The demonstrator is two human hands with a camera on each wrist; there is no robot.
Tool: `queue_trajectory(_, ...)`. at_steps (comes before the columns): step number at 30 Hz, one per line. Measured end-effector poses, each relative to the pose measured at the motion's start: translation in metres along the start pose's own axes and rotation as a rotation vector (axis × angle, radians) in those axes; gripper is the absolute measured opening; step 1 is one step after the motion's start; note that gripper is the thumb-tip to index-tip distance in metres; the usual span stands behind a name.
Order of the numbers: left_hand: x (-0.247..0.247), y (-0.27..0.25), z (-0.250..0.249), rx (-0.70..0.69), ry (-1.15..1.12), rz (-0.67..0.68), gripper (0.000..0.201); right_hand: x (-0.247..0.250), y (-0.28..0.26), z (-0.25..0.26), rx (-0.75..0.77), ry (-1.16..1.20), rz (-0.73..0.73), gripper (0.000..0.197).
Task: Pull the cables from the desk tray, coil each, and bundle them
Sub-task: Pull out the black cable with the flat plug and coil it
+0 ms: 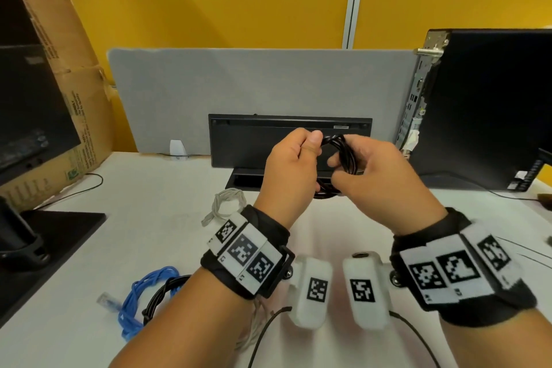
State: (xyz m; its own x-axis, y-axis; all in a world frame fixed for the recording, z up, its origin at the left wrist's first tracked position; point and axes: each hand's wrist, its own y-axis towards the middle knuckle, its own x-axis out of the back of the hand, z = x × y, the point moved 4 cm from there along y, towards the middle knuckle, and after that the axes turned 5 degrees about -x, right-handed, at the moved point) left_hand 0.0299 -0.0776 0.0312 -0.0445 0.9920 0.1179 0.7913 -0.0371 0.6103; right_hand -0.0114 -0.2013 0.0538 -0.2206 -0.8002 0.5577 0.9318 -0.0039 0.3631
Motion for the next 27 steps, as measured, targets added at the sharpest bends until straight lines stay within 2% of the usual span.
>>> queue_trajectory(4, 0.005, 0.001, 0.000, -0.038, 0.113, -0.035, 0.031, 0.005, 0.001, -0.003, -0.038, -0.167, -0.100, 0.010)
queue_trajectory(6, 0.005, 0.001, -0.002, -0.069, 0.173, -0.040, 0.032, 0.006, 0.003, -0.007, -0.108, -0.168, -0.093, 0.007)
queue_trajectory(9, 0.007, 0.001, 0.000, -0.116, 0.264, -0.050, 0.030, 0.008, 0.006, -0.012, -0.209, -0.048, -0.030, 0.004)
queue_trajectory(13, 0.009, 0.002, 0.001, -0.162, 0.319, -0.071, 0.027, 0.017, 0.008, -0.015, -0.202, 0.048, -0.019, 0.020)
queue_trajectory(20, 0.014, 0.003, -0.004, -0.129, 0.225, -0.122, 0.021, 0.001, 0.008, -0.016, -0.302, 0.400, 0.094, 0.023)
queue_trajectory(27, 0.016, 0.005, -0.005, -0.105, 0.179, -0.081, 0.020, 0.004, 0.008, -0.013, -0.328, 0.564, 0.033, 0.024)
